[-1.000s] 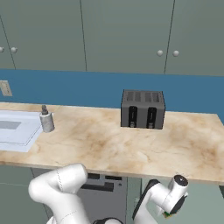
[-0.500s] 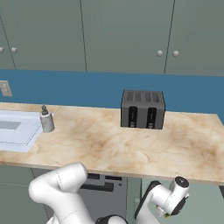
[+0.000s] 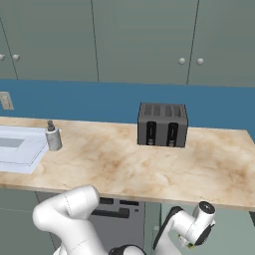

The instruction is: Restock the sink supplies by placing the sponge and soap dispenser on the counter and next to the sink. Make sure the soap dispenser is upright.

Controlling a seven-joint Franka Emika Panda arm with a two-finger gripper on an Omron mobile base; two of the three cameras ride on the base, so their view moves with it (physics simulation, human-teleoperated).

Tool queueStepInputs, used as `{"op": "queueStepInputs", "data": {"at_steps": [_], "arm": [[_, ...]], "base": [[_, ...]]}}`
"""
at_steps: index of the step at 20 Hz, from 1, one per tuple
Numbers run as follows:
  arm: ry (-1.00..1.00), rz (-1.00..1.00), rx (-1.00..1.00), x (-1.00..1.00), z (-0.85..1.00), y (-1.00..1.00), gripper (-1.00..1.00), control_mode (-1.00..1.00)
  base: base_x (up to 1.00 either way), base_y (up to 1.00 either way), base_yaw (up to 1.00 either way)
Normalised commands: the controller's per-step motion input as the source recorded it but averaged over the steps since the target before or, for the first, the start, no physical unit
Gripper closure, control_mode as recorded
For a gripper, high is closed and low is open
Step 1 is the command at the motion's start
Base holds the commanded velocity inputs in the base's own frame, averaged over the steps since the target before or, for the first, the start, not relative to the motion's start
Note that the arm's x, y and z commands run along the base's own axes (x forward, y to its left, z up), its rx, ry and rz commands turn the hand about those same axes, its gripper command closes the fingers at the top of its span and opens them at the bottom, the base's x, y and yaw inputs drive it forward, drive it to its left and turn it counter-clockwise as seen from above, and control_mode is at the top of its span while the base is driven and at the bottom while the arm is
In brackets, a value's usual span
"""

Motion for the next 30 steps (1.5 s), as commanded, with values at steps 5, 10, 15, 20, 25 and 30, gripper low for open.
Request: {"op": "queueStepInputs", "data": {"at_steps": [5, 10, 15, 20, 25, 30], "arm": [[0.03, 0.04, 0.01, -0.14, -0.42, 0.06, 1.00, -1.00], [0.00, 0.00, 0.04, -0.63, 0.07, 0.00, 1.00, -1.00], [-0.03, 0.00, 0.00, -0.49, 0.75, 0.00, 1.00, -1.00], [0.00, 0.00, 0.00, 0.00, 1.00, 0.00, 1.00, -1.00], [0.00, 0.00, 0.00, -0.06, 1.00, -0.04, 1.00, -1.00], [0.00, 0.00, 0.02, -0.02, 0.85, 0.00, 1.00, -1.00]], "base": [[0.00, 0.00, 0.00], [0.00, 0.00, 0.00], [0.00, 0.00, 0.00], [0.00, 0.00, 0.00], [0.00, 0.00, 0.00], [0.00, 0.00, 0.00]]}}
